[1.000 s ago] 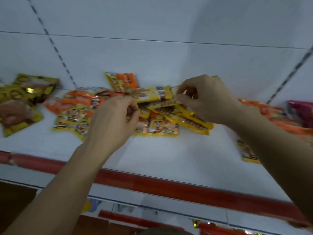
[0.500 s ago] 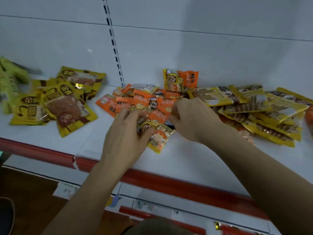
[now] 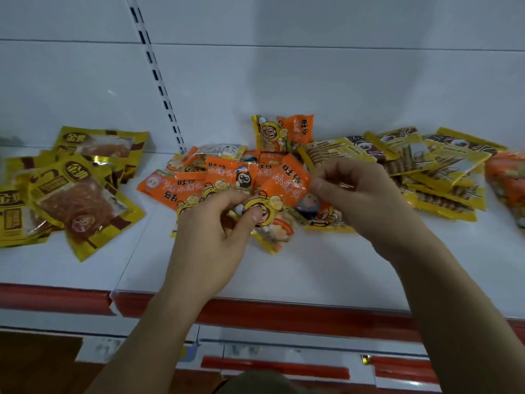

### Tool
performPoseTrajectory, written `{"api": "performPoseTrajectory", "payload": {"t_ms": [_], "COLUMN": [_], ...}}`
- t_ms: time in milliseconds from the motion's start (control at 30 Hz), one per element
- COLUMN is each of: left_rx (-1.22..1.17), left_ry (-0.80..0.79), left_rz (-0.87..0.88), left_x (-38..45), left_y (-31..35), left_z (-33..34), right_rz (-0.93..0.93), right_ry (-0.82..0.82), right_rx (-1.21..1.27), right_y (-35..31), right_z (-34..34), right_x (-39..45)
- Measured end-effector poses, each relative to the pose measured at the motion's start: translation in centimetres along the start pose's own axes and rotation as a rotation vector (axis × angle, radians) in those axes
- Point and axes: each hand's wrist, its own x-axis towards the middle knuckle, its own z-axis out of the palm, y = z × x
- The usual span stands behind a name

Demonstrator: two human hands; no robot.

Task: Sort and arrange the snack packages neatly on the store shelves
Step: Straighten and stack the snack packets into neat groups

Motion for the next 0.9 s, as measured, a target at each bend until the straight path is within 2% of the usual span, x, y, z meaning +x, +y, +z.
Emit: {"api": "performPoseTrajectory", "payload": {"t_ms": [167, 300, 467, 567, 700, 833, 900], "left_rx": [-0.356, -0.515, -0.565, -0.593, -0.621, -0.441, -0.363], "left_ry": [-0.095, -0.082, -0.056, -0.107, -0.227, -0.407, -0.454], "left_rz": [-0.06, -0.084, -0.017, -0.027, -0.07, 0.002, 0.023], "left_x": [1.2, 1.5, 1.1, 0.5, -0.4, -1.6, -2.4], "left_y": [1.9, 3.7, 7.8, 9.7, 12.1, 14.7, 16.0], "left_z": [1.2, 3.6, 8.3, 10.9, 14.9, 19.0, 21.0], "right_rz": [0.066, 0.068, 0.048, 0.029, 0.085, 0.141, 0.115], "right_ry": [0.1, 0.134, 0.407, 0.47, 0.472, 0.399, 0.399], "right_rx": [0.161, 0.279, 0.242, 0.176, 0.099, -0.016, -0.203], "right_y": [0.3, 1.2, 3.1, 4.0, 5.8, 6.7, 7.2], "right_z": [-2.7, -5.5, -9.3, -12.8, -18.4, -25.1, -27.8], "right_x": [-1.6, -3.6, -6.0, -7.5, -9.6, -11.1, -11.2]}}
